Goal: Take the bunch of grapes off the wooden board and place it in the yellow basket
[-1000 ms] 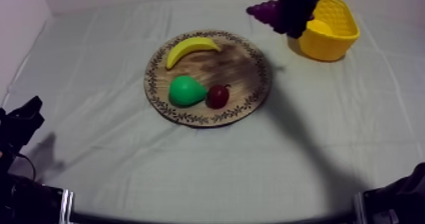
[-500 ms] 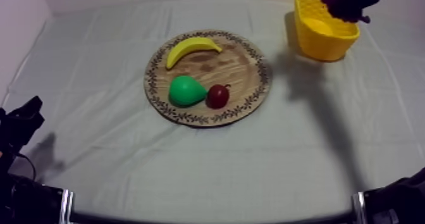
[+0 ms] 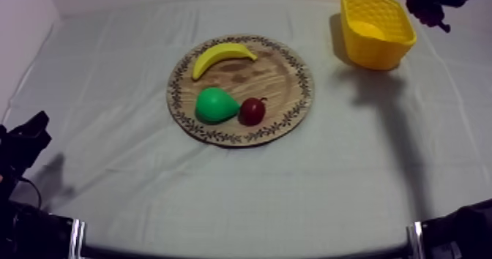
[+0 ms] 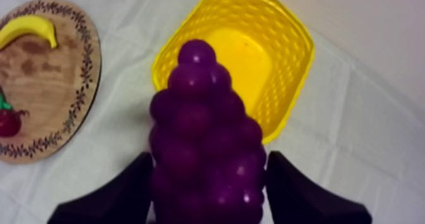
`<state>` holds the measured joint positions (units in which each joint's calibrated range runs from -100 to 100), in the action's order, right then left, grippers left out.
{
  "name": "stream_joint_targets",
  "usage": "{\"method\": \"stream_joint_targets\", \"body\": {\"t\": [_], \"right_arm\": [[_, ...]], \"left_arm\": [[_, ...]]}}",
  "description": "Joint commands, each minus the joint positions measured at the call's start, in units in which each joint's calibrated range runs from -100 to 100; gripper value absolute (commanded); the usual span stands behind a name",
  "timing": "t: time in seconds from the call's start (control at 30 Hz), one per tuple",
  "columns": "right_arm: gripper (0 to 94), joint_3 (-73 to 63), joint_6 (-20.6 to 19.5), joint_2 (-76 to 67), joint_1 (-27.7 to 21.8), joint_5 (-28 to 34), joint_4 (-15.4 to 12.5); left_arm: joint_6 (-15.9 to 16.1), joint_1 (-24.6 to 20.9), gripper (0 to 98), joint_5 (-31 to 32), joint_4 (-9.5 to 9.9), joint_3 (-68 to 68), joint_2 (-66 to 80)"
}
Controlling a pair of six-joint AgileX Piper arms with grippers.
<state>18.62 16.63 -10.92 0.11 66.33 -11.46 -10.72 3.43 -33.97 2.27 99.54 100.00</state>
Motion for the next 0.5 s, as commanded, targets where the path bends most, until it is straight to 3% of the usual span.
{"method": "stream_joint_targets", "body": {"t": [0.0,0.47], "right_arm": [[32.1,-1.3,-0.6,0.8,-0.1,-0.6,0.0],[32.7,-17.0,0.4,14.2,-1.8,-3.3,0.3]], "left_arm": [[0.0,0.0,0.0,0.0,0.00,0.0,0.0],[0.0,0.0,0.0,0.0,0.00,0.0,0.0]]}}
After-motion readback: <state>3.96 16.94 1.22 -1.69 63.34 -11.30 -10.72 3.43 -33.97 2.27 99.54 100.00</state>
